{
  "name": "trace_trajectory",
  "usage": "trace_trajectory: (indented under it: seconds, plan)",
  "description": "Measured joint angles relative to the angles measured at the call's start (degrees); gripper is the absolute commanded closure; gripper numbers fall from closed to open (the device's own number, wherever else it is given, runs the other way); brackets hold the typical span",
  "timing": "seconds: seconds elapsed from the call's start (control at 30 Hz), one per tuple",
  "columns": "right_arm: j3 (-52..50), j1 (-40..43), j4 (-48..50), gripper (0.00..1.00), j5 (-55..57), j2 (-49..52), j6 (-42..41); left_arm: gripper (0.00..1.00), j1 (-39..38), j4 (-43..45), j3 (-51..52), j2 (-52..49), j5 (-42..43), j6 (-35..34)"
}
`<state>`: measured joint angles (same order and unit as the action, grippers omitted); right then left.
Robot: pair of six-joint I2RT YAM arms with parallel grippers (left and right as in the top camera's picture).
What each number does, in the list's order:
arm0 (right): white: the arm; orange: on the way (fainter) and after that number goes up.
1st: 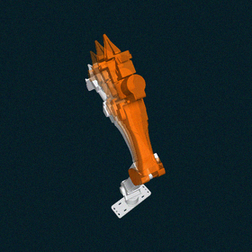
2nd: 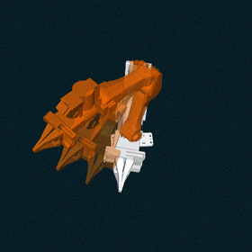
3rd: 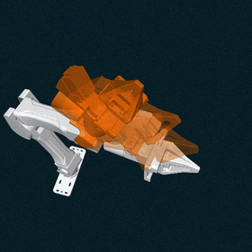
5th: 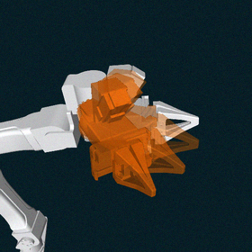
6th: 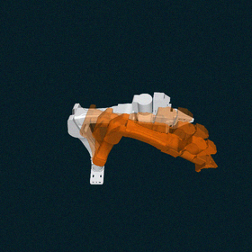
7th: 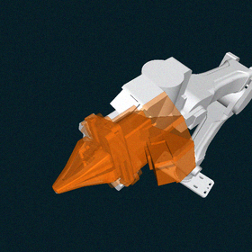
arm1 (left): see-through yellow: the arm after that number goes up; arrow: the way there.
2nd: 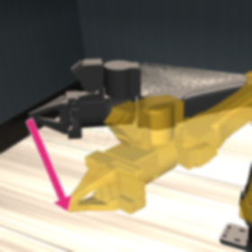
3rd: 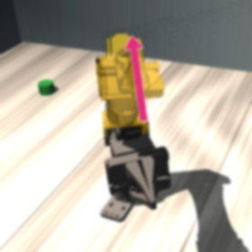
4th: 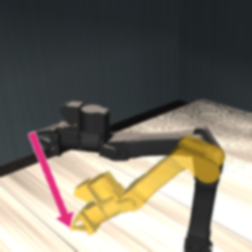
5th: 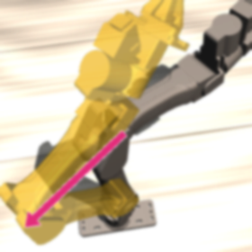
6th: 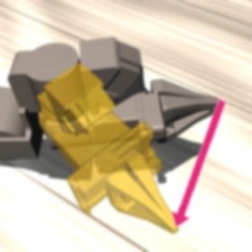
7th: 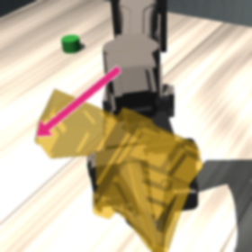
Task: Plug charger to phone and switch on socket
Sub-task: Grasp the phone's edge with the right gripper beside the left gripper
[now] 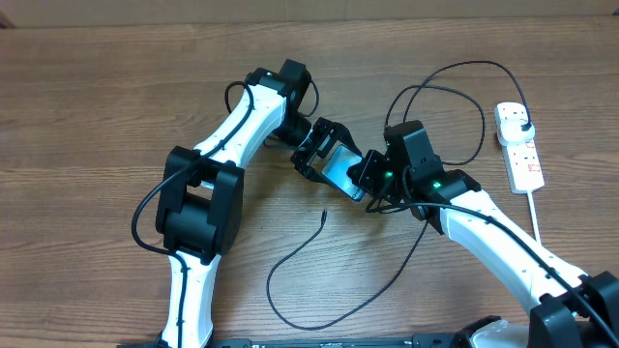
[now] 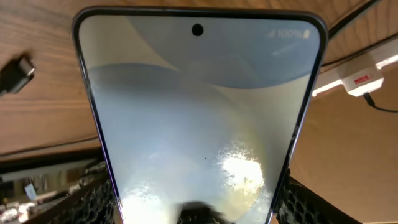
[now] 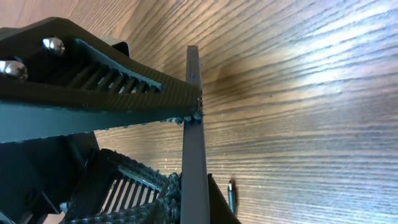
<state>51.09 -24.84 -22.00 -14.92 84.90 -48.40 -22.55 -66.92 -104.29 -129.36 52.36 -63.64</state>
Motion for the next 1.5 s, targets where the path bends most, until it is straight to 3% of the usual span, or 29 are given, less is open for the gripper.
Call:
trace_trajectory:
  seconds: [0.47,0.77,1.0,1.2,1.5]
  plan:
    - [-0.04,-0.26,0.94,0.96,-0.87,0.13,-0.11,0.03,3.89,0.46,-3.61,0.00,-2.51,13.77]
    - [-0.11,0.83,8.48,0.96,-1.38,0.15,-17.18,0.02,11.32,-1.88,-12.33,2.38,-2.27,19.06]
    - [-0.24,0.85,26.12,0.96,-2.14,0.24,-30.80,0.00,11.74,2.40,-13.81,7.98,-2.21,19.23]
    - [-0.24,0.85,36.06,0.96,-1.22,0.24,-42.91,0.00,11.74,2.75,-13.99,8.79,-2.03,17.33]
    - [-0.24,0.85,38.71,0.96,2.27,0.24,-53.00,0.00,11.72,8.07,-13.99,8.79,-2.01,11.26]
